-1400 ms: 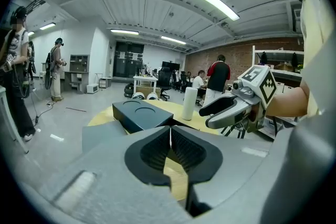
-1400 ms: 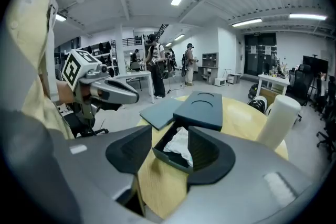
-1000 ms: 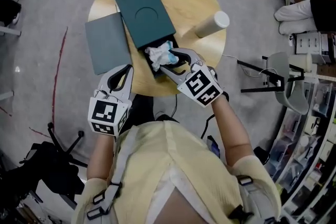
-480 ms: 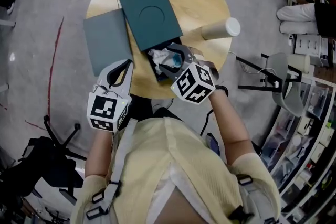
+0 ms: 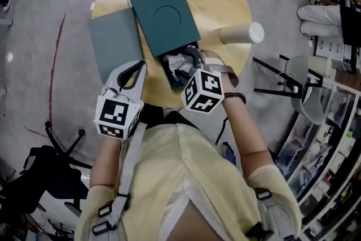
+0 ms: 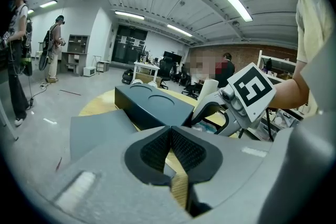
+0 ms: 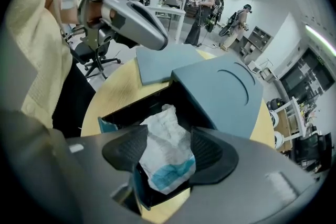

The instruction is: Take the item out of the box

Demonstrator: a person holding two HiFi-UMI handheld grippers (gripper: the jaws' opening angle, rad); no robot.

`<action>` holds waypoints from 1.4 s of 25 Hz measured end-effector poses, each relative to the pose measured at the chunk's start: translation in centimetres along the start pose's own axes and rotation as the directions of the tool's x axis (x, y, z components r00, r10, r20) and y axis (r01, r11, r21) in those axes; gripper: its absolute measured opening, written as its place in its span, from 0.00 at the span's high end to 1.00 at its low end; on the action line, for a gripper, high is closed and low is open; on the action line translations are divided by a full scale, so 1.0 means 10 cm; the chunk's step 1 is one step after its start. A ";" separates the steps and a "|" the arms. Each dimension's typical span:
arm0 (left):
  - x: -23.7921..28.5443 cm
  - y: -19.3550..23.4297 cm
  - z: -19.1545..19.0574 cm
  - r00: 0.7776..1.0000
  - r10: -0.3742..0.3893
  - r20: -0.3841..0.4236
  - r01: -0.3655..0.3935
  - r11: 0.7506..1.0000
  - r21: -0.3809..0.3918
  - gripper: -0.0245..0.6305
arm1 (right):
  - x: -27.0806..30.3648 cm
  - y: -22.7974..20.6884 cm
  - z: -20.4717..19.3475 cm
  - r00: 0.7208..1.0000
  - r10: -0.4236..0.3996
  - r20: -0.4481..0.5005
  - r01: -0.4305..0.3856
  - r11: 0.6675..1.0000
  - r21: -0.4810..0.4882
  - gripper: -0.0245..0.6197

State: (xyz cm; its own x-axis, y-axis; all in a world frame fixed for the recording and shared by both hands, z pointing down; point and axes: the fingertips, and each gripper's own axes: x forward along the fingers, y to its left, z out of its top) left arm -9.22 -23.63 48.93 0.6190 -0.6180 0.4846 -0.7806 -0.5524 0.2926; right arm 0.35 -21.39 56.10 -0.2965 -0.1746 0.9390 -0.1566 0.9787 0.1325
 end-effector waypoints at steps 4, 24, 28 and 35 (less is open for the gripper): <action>0.02 0.04 -0.02 1.000 -0.018 -0.003 0.018 1.000 0.000 0.95 | 0.07 0.05 0.01 0.999 0.002 -0.045 -0.003 1.000 -0.012 0.56; -0.01 -0.18 0.00 1.000 -0.003 0.004 0.003 1.000 0.010 0.95 | 0.02 0.13 -0.05 1.000 -0.017 0.003 0.017 1.000 0.018 0.83; -0.11 -0.25 0.05 0.999 0.031 0.026 -0.032 0.999 0.008 0.95 | -0.06 0.14 -0.05 0.998 -0.056 0.031 0.056 0.998 0.000 0.89; -0.24 -0.37 0.09 0.997 0.062 0.043 -0.063 0.998 0.012 0.95 | -0.30 0.12 0.04 0.989 -0.112 0.099 0.111 0.994 0.006 0.91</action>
State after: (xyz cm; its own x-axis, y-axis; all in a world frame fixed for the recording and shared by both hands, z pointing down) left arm -7.75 -20.58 45.96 0.5725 -0.6747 0.4659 -0.8167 -0.5193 0.2515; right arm 0.66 -19.71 53.36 -0.3691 -0.2925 0.8822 -0.1946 0.9525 0.2344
